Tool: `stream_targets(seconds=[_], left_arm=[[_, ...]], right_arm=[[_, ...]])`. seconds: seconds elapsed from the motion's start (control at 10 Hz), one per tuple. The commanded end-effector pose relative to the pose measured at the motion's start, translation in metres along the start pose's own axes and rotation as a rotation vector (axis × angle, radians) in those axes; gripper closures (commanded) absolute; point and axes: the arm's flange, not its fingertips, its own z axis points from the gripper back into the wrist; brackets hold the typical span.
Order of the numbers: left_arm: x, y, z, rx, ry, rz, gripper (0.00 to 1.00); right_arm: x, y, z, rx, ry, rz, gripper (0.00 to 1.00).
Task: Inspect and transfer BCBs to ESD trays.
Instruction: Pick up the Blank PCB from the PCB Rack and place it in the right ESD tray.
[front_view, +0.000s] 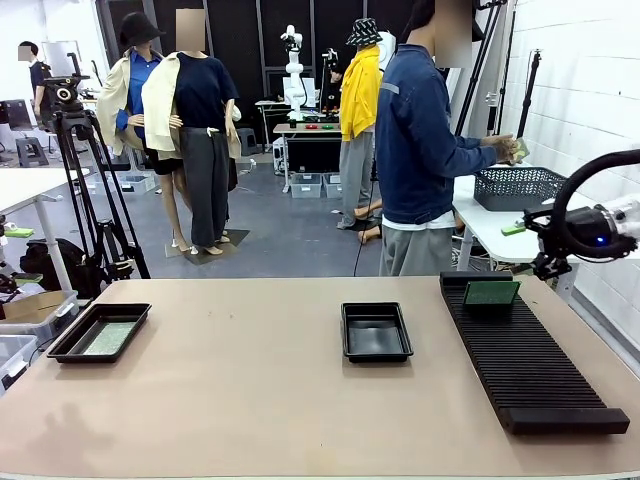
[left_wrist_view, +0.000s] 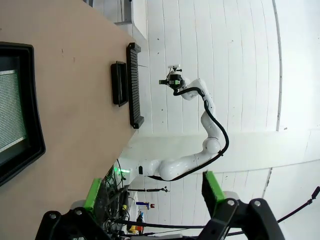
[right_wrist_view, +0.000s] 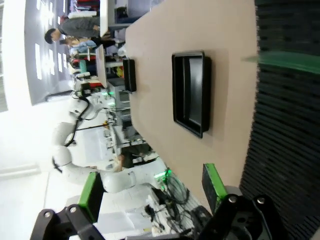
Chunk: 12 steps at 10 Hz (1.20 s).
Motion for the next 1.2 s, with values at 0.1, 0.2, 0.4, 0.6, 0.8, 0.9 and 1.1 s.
stream_targets(seconds=[0.1, 0.2, 0.4, 0.6, 0.8, 0.9, 1.1], left_arm=[[-0.003, 0.0, 0.0, 0.011, 0.016, -0.003, 0.0], [-0.003, 0.0, 0.0, 0.011, 0.016, -0.003, 0.0], [-0.003, 0.0, 0.0, 0.011, 0.016, -0.003, 0.0], [-0.003, 0.0, 0.0, 0.011, 0.016, -0.003, 0.0], [-0.003, 0.0, 0.0, 0.011, 0.016, -0.003, 0.0], [-0.003, 0.0, 0.0, 0.011, 0.016, -0.003, 0.0], [-0.003, 0.0, 0.0, 0.011, 0.016, -0.003, 0.0]], right_arm=[[0.033, 0.016, -0.01, -0.21, 0.09, 0.165, 0.0], [0.039, 0.026, -0.015, -0.282, 0.128, 0.273, 0.0], [0.044, 0.041, -0.026, -0.418, 0.202, 0.451, 0.0], [0.048, 0.061, -0.039, -0.54, 0.281, 0.638, 0.0], [0.045, 0.073, -0.054, -0.635, 0.362, 0.815, 0.0], [0.042, 0.074, -0.06, -0.69, 0.423, 0.899, 0.0], [0.036, 0.078, -0.071, -0.791, 0.537, 1.074, 0.0]])
